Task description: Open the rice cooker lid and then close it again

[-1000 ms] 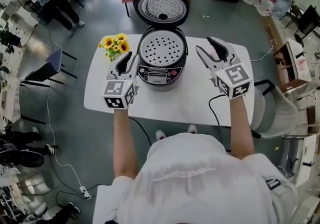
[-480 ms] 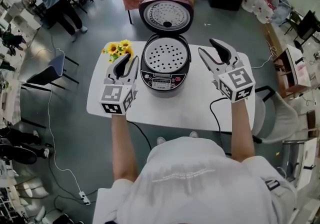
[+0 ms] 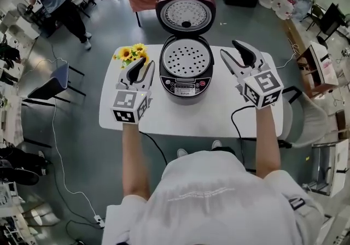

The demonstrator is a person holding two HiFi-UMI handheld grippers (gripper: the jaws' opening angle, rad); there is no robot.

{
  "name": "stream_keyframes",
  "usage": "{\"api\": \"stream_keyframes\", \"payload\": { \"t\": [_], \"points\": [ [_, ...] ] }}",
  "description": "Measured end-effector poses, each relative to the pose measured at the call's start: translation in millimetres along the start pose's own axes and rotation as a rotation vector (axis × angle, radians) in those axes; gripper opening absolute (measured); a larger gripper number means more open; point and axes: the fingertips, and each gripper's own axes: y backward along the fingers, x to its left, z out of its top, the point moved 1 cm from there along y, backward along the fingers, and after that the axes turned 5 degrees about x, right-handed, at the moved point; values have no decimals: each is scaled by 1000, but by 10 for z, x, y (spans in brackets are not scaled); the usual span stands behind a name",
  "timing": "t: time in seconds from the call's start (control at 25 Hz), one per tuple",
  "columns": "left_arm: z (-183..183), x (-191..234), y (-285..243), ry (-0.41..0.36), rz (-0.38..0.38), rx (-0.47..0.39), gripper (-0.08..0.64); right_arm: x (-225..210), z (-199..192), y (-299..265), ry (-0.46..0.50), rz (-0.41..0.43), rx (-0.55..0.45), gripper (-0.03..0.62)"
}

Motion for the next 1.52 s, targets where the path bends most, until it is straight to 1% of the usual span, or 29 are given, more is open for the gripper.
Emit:
{"api": "stream_keyframes", "payload": {
  "t": [0.2,0.32,0.56,0.68,0.84,0.96,1.08,1.2,1.32,1.52],
  "points": [
    [-55,125,-97,-26,-71,11,110,63,-3,-61,-11,-35,21,209],
    [-57,239,-209,-32,-96,13,110,38,-11,-108,-14,-52,41,209],
    [-22,399,-531,-32,-127,18,124,-260,-40,-221,-27,-99,64,209],
    [-13,475,-761,-39,-139,32,133,-450,-55,-389,-27,-102,73,209],
    [29,574,-1095,-55,-163,55,147,-680,-71,-689,-20,-84,92,212],
    [85,700,-1388,-84,-175,70,161,-858,-69,-947,-4,-63,104,213],
    [127,844,-1674,-94,-180,79,174,-1021,-88,-1183,11,-45,120,218],
    [155,952,-1924,-105,-189,94,185,-1168,-126,-1369,3,-29,131,224],
    [173,1021,-2138,-116,-201,107,206,-1281,-186,-1542,-6,-5,143,232],
    [223,1095,-2415,-132,-223,102,233,-1375,-251,-1842,15,48,158,253]
  ]
}}
